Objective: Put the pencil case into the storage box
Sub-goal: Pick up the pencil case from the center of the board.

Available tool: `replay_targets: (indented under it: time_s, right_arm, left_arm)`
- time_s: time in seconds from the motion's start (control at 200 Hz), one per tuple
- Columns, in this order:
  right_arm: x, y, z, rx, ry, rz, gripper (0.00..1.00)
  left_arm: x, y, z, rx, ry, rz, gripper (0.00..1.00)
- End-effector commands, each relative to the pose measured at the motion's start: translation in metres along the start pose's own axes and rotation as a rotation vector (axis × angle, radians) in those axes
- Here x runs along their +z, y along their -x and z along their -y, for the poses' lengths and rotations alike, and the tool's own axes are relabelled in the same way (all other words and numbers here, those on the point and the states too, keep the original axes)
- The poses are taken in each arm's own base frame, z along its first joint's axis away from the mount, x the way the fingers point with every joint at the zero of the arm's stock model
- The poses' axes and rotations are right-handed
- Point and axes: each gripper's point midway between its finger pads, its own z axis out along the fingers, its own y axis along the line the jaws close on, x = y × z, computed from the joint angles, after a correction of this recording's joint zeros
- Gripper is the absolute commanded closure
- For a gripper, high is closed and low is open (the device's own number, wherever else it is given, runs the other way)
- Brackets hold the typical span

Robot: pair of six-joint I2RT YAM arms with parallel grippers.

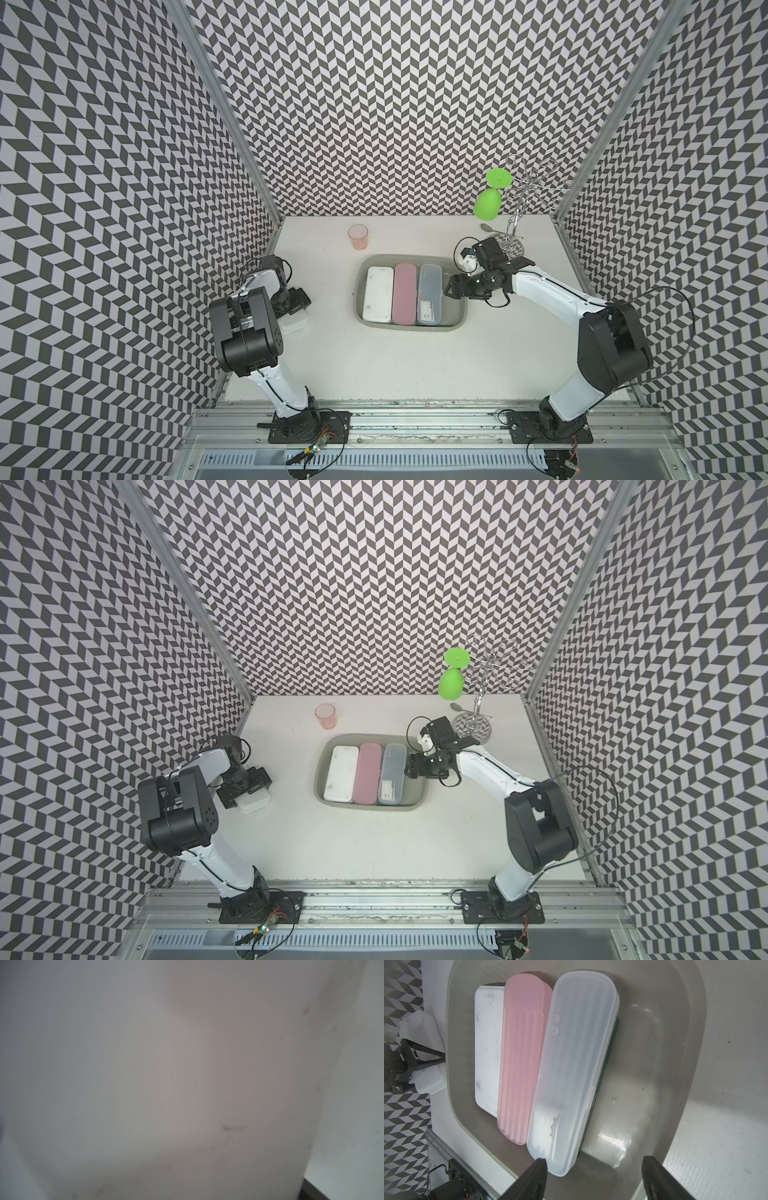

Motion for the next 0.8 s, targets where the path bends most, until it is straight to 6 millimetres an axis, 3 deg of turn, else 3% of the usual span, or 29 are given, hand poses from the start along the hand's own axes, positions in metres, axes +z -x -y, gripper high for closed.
replay_targets:
  time_s: [0.0, 0.185, 0.441, 0.586, 0.796]
  right_arm:
    - [-0.005, 0.002, -0.005, -0.008, 0.01, 0.032, 0.24]
    - [-0.004, 0.001, -0.005, 0.0, 0.018, 0.036, 0.24]
    - [-0.004, 0.003, -0.006, -0.001, 0.022, 0.042, 0.24]
    - [-0.003, 0.003, -0.006, -0.004, 0.024, 0.042, 0.24]
    - [-0.004, 0.003, -0.002, 0.0, 0.017, 0.057, 0.24]
  left_arm:
    - [0.002, -0.005, -0.012, 0.003, 0.061, -0.022, 0.03]
    - [-0.037, 0.021, -0.004, -0.008, 0.01, 0.086, 0.04]
    - [-0.102, 0.04, 0.036, 0.004, -0.167, 0.225, 0.06]
    - [-0.119, 0.03, 0.071, 0.062, -0.243, 0.224, 0.06]
    - [-0.15, -0.013, 0.155, 0.214, -0.421, 0.216, 0.06]
